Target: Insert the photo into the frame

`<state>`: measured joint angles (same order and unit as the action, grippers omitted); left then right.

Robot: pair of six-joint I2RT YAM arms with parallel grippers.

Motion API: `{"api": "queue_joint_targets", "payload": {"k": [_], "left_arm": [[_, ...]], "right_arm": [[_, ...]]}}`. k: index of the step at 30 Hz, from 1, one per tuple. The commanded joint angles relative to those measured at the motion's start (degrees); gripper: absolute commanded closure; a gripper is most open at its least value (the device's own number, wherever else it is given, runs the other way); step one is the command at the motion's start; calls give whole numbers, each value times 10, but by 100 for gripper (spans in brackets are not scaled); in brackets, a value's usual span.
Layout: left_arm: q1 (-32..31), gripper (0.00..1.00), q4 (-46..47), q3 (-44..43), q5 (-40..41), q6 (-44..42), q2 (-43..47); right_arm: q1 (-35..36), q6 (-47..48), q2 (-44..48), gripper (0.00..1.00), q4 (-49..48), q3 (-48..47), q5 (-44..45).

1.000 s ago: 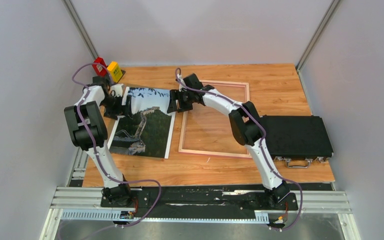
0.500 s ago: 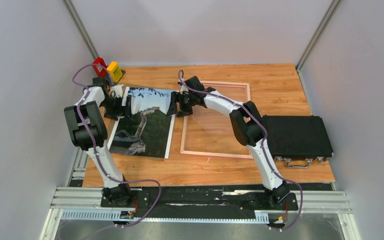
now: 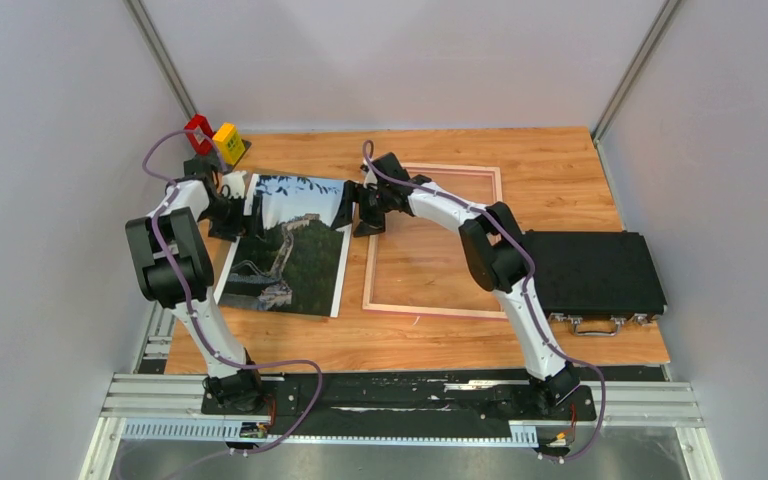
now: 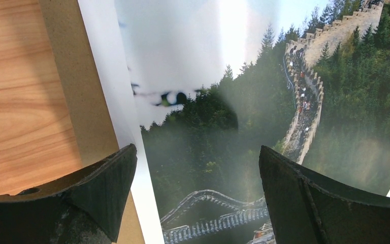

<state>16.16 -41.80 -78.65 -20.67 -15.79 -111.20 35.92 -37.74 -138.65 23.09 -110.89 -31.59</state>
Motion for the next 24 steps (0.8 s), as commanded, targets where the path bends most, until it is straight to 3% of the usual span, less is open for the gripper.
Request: {"api": "queue_joint_targets", "payload": {"k": [1,11,24], "left_arm": [[2,3,-15,28,-23,0,9],[2,3,-5,36,-32,-1,6],[2,3,-6,41,-44,-14,-1]], "right_arm": [[1,-21,-49,23,67,-7,33],[1,-15,-65,22,90,-34,64],[-1,-25,-108,23,67,-80,-16]]}}
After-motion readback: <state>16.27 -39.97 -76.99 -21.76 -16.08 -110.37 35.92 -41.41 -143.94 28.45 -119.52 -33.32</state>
